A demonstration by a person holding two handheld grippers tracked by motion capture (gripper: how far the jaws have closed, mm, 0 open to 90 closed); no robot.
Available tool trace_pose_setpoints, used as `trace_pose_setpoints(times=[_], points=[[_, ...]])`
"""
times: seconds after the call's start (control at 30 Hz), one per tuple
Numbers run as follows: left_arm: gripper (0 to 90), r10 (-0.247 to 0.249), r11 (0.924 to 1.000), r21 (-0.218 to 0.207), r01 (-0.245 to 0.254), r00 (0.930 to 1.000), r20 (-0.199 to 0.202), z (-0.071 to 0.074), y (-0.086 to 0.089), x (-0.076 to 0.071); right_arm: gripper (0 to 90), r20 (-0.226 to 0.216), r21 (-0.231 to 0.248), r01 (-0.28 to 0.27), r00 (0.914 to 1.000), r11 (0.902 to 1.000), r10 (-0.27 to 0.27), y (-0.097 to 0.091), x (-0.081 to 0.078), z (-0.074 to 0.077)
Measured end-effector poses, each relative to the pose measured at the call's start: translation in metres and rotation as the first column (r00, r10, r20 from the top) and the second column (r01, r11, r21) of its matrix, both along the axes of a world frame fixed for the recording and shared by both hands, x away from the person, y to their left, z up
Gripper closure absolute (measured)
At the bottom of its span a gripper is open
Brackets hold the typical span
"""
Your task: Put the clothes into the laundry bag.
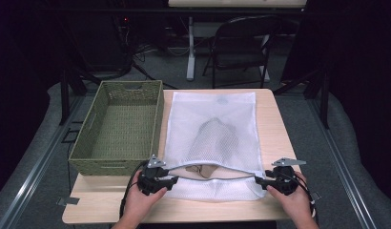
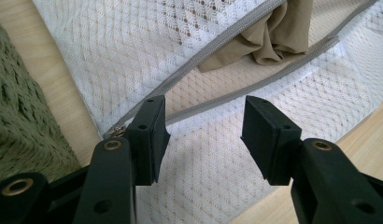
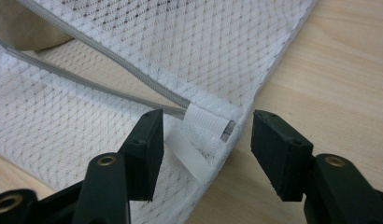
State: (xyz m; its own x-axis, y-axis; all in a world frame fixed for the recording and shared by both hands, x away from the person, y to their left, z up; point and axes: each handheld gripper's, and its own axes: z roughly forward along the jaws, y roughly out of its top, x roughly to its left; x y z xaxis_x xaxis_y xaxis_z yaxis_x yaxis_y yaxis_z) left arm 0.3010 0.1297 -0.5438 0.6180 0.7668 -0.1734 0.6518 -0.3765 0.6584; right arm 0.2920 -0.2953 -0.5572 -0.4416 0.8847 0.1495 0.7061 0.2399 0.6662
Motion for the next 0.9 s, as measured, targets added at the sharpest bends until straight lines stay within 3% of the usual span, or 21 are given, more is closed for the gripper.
trace_pose_setpoints(times=[0.2,0.53,0.67,0.9], points=[[49.2,0.006,1.0000,-0.001,-0.006,1.0000,0.004,-0.001,0.000,-0.001,42.1,-0.043,0.028,-0.013,0.9990,0.9995,0.014,0.000,0.002,-0.006],[48.2,0.001,1.0000,0.006,-0.001,1.0000,0.002,-0.001,0.001,-0.001,44.0,-0.075,0.049,-0.023,0.9968,0.9986,0.027,0.001,0.005,-0.011],[48.1,0.007,1.0000,0.005,-0.007,1.0000,0.006,-0.002,0.000,-0.002,48.4,-0.076,0.052,-0.026,0.9966,0.9983,0.030,0.001,0.006,-0.012],[47.9,0.007,1.0000,0.000,-0.007,1.0000,-0.002,-0.002,0.001,-0.003,64.4,-0.080,0.062,-0.036,0.9960,0.9975,0.041,0.000,0.007,-0.009]])
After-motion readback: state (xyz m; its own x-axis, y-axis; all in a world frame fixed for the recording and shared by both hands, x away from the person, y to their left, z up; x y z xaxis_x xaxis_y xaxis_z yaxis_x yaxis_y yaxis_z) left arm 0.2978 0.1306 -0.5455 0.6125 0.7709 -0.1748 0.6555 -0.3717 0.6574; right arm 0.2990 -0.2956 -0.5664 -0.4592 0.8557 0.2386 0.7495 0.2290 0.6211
